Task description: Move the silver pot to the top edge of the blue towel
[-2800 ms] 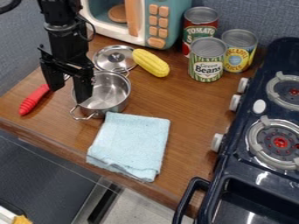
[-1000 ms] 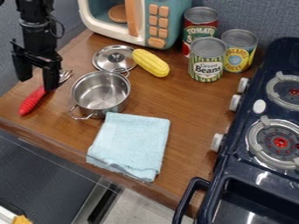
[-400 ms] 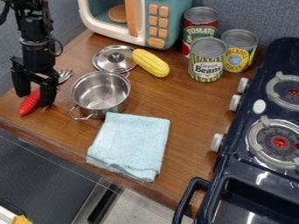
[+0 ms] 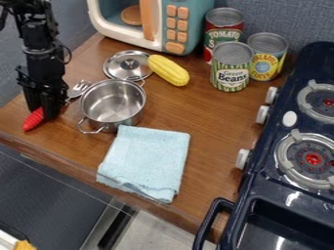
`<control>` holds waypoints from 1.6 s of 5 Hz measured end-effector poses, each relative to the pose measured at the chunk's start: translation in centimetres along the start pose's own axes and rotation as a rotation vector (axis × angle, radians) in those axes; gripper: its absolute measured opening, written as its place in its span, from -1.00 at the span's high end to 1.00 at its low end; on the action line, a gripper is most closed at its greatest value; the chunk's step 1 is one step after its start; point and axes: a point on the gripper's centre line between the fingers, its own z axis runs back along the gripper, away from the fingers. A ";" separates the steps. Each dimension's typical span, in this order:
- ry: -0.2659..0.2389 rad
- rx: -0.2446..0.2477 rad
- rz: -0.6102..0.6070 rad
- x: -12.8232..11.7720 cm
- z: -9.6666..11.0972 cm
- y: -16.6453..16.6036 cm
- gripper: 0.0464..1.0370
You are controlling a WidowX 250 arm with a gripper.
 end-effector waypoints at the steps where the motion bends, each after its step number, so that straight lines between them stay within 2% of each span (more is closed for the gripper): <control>1: 0.005 -0.005 0.002 -0.2 0.0 0.0 0.31; 3: -0.002 -0.007 0.038 -1.1 0.8 -0.7 0.31; 4: -0.030 0.008 0.045 -1.4 2.4 -0.8 0.31; 6: -0.004 0.030 0.057 -1.4 2.6 -0.5 0.31; 7: 0.043 0.043 0.039 -0.8 1.5 -0.9 0.31; 8: 0.056 0.065 -0.018 0.1 1.7 -2.4 0.31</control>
